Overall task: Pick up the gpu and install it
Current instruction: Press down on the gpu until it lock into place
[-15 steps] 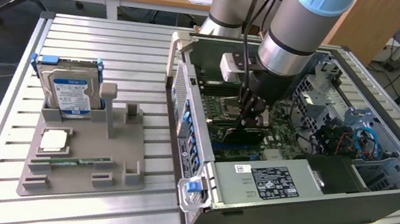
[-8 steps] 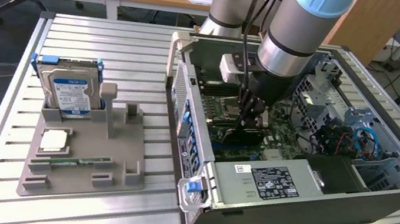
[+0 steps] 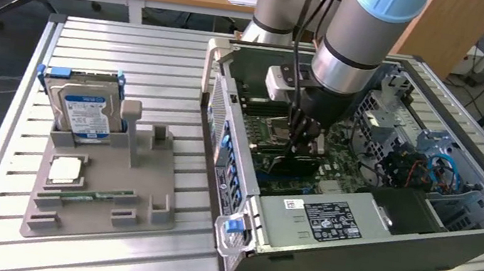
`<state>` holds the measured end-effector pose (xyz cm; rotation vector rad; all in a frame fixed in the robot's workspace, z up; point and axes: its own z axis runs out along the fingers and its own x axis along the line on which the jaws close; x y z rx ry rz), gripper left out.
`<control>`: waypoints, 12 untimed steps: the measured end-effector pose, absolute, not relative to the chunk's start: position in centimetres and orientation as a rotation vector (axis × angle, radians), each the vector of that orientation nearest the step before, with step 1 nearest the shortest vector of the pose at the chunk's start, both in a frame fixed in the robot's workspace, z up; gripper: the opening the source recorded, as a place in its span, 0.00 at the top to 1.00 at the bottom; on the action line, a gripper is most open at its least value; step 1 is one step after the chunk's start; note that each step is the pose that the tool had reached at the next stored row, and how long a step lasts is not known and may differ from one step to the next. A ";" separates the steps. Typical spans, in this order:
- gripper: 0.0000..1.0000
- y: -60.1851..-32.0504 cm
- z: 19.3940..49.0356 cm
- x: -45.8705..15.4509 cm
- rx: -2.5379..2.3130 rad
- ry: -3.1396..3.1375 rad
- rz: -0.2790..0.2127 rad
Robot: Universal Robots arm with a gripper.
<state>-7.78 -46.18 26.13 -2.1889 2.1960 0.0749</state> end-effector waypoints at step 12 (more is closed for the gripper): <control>0.90 -46.2 25.9 -7.8 -2.189 2.196 0.075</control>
